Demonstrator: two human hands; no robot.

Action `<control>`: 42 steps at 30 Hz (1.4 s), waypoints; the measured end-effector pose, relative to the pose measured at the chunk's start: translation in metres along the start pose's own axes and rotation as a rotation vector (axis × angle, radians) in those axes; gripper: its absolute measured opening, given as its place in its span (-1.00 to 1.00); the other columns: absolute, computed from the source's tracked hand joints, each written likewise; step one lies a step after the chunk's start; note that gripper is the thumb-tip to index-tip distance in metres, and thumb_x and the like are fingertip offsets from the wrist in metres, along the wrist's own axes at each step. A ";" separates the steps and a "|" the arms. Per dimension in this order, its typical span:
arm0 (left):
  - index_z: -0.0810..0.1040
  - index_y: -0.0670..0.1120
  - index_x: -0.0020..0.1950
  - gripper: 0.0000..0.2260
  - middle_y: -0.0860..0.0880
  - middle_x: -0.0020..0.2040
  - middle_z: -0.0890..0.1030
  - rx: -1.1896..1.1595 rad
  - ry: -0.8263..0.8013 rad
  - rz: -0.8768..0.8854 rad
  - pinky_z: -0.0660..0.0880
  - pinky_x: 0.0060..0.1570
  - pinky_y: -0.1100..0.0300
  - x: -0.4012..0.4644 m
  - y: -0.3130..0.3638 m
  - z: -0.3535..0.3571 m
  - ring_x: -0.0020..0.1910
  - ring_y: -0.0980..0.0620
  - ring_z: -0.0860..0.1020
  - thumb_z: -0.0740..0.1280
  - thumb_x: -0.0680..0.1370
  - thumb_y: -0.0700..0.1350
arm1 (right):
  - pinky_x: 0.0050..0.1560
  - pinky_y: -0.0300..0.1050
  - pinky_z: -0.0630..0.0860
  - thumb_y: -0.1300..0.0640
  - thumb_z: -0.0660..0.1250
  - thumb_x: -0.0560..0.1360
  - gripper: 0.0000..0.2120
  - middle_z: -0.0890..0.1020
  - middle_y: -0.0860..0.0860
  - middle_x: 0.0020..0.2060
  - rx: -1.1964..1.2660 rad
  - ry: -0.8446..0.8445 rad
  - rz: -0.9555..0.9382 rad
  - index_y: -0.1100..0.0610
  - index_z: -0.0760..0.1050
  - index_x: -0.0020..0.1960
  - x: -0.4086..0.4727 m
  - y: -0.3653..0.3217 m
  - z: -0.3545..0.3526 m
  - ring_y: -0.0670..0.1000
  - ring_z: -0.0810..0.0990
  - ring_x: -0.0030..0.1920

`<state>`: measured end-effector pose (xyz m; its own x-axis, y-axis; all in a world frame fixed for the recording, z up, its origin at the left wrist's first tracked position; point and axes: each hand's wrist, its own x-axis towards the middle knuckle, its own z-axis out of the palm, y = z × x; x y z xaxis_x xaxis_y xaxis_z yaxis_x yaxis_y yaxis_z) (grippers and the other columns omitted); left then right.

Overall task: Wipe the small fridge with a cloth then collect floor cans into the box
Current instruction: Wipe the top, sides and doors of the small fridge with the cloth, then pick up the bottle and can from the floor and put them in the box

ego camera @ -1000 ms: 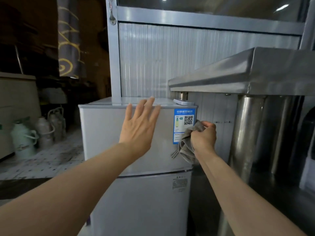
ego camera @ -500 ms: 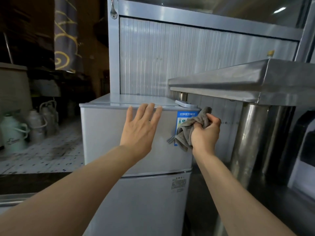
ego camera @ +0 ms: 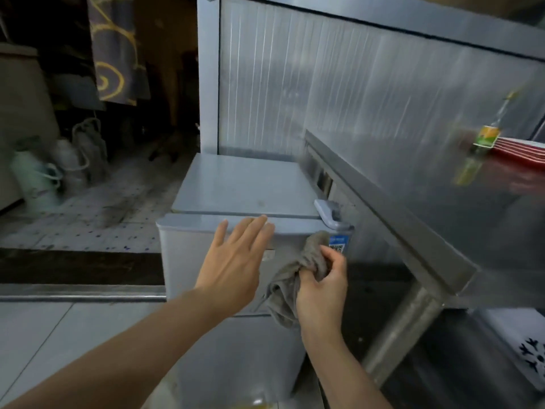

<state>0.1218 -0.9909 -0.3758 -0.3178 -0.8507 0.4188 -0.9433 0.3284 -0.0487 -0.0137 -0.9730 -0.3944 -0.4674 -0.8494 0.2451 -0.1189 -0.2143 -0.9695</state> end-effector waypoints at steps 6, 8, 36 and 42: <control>-0.01 -0.03 0.54 -0.31 0.00 0.55 0.02 -0.030 -0.131 -0.105 -0.04 0.46 -0.07 -0.009 -0.032 -0.060 0.52 0.01 0.02 0.28 0.50 -0.09 | 0.06 -0.27 0.52 0.28 0.30 0.50 -0.74 0.54 -0.01 0.05 -0.041 -0.078 0.040 0.03 0.41 0.13 0.001 -0.070 0.015 -0.02 0.55 0.08; 0.03 -0.02 0.54 -0.29 0.01 0.55 0.07 -0.049 -0.157 -0.142 -0.01 0.45 -0.07 -0.007 -0.045 -0.082 0.51 0.02 0.05 0.31 0.48 -0.07 | 0.15 -0.11 0.50 0.24 0.30 0.51 -0.75 0.55 0.01 0.05 -0.076 -0.094 0.042 0.06 0.40 0.15 0.011 -0.097 0.022 -0.01 0.54 0.08; 0.05 0.00 0.53 -0.29 0.04 0.53 0.14 -0.242 -0.544 -0.545 0.13 0.44 -0.10 -0.031 -0.053 -0.199 0.49 -0.01 0.12 0.34 0.49 0.03 | 0.41 0.02 0.24 0.15 0.35 0.46 -0.40 0.28 0.12 0.39 -0.824 -0.913 0.172 0.15 0.21 0.43 0.022 -0.187 0.042 0.13 0.25 0.40; 0.08 -0.01 0.53 -0.31 0.04 0.52 0.19 -0.283 -0.639 -0.540 0.21 0.39 -0.01 -0.082 -0.054 -0.182 0.46 0.00 0.19 0.34 0.49 0.04 | 0.33 -0.08 0.29 0.11 0.35 0.46 -0.45 0.35 0.11 0.33 -0.870 -0.882 0.288 0.16 0.26 0.38 -0.039 -0.158 0.023 0.11 0.32 0.35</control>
<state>0.2167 -0.8638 -0.2424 0.0919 -0.9581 -0.2712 -0.9479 -0.1676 0.2708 0.0430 -0.9172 -0.2512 0.1272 -0.9155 -0.3818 -0.8004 0.1326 -0.5846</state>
